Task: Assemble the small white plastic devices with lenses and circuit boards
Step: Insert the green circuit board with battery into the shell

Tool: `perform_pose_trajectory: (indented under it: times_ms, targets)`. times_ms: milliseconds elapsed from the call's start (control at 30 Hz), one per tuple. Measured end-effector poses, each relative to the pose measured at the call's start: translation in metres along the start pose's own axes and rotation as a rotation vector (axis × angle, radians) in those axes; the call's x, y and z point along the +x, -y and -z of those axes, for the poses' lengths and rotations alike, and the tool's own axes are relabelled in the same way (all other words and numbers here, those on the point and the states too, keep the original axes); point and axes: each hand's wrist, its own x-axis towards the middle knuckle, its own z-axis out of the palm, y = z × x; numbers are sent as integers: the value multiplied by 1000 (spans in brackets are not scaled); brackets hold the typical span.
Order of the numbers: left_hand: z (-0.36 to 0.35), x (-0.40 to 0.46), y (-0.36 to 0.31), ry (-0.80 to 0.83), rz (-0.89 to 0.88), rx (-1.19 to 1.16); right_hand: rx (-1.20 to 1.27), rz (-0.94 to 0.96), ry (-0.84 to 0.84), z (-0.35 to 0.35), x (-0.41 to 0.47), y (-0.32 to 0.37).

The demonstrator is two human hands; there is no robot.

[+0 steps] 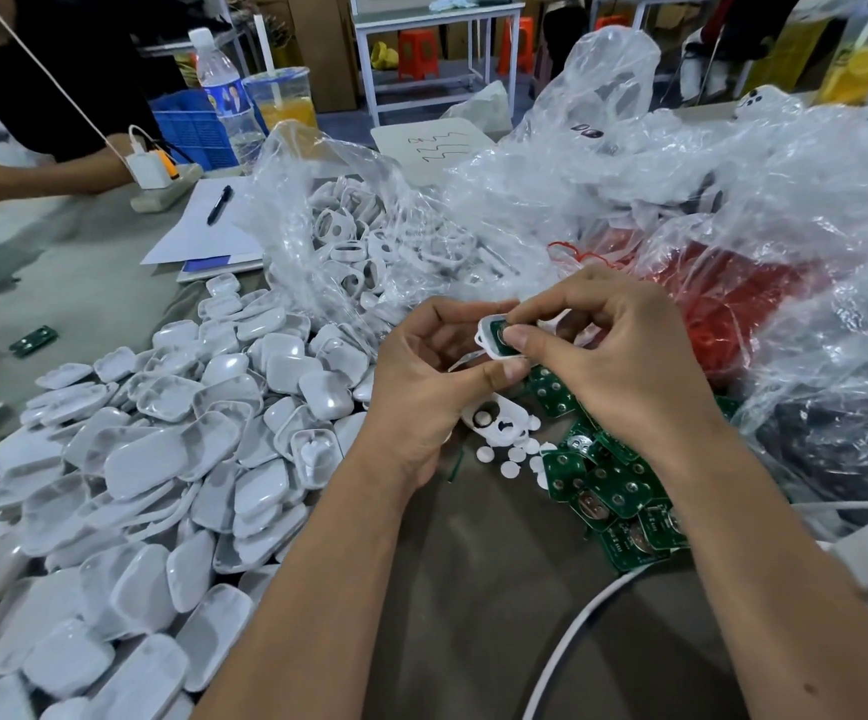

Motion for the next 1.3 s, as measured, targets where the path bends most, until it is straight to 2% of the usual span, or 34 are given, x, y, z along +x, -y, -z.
perform_pose_trajectory:
  times_ms: [133,333,500,700,967,1300]
  targets:
    - [5,2,-2,15,26,21,-91,71,58,5,-1,1]
    - [9,2,-3,64,60,29,-103,140,113,10,1,0]
    - [9,2,-5,100,123,-100,-25,164,59,8,1,1]
    - [7,2,-9,175,335,-386,-9,153,-21,4,0,1]
    - [7,-1,-10,183,459,-518,-56,201,19,7,-1,6]
    - [4,-2,-12,175,485,-555,-118,266,36,11,-2,10]
